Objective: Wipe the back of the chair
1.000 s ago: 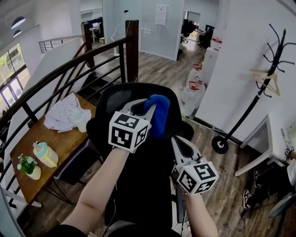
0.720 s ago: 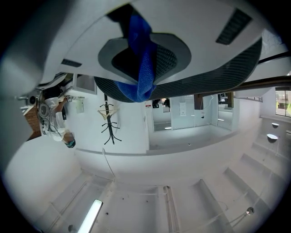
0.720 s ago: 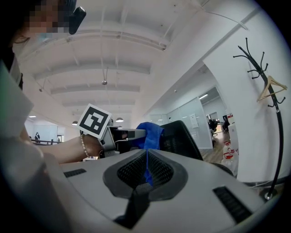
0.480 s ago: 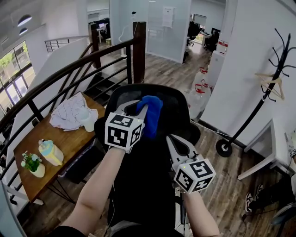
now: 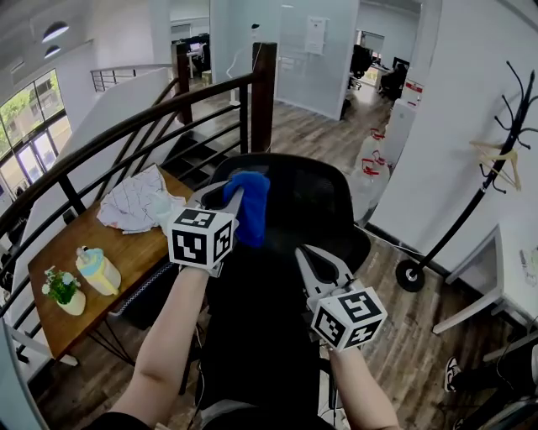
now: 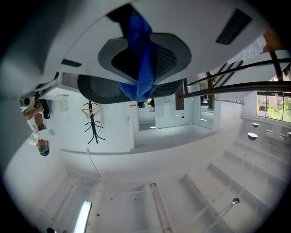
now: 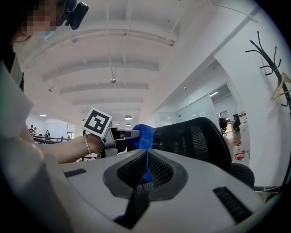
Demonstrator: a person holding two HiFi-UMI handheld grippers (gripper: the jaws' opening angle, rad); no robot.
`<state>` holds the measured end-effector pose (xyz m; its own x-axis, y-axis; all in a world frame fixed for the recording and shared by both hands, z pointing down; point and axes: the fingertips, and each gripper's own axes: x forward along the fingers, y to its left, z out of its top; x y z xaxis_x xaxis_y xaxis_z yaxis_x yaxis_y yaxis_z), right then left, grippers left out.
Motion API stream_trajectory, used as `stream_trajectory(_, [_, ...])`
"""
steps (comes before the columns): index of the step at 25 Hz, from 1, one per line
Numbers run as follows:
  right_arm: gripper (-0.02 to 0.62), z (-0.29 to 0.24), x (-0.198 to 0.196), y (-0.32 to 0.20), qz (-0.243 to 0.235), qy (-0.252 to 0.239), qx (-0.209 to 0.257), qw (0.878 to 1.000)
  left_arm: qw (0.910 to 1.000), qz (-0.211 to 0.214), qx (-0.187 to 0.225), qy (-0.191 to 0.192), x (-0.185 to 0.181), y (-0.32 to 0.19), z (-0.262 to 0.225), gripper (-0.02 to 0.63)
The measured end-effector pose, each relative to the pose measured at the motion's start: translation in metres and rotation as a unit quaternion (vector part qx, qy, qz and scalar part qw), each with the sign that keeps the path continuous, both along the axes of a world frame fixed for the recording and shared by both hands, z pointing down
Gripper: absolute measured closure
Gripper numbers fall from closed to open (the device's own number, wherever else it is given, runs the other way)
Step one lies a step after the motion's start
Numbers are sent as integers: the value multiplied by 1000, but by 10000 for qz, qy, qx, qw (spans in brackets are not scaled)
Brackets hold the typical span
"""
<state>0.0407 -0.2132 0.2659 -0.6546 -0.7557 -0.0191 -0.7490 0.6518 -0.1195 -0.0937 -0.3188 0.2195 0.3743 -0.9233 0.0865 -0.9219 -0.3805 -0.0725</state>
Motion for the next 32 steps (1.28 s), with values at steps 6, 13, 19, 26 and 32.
stream_trajectory(6, [566, 0, -10, 3, -114, 43, 1, 9999, 9995, -300, -3, -26, -38, 11, 2, 540])
stream_trajectory(13, [566, 1, -16, 7, -122, 34, -10, 9999, 9985, -548, -30, 20, -67, 24, 8, 540])
stream_trajectory(19, [566, 2, -17, 13, -36, 7, -44, 10000, 9991, -398, -12, 143, -71, 39, 11, 540])
stream_trajectory(26, [566, 11, -2, 19, 188, -61, -150, 9997, 9996, 151, -77, 243, -40, 62, 24, 540])
stream_trajectory(32, [566, 32, 19, 21, 456, -161, -394, 9981, 9954, 820, -303, 396, 3, 79, 50, 540])
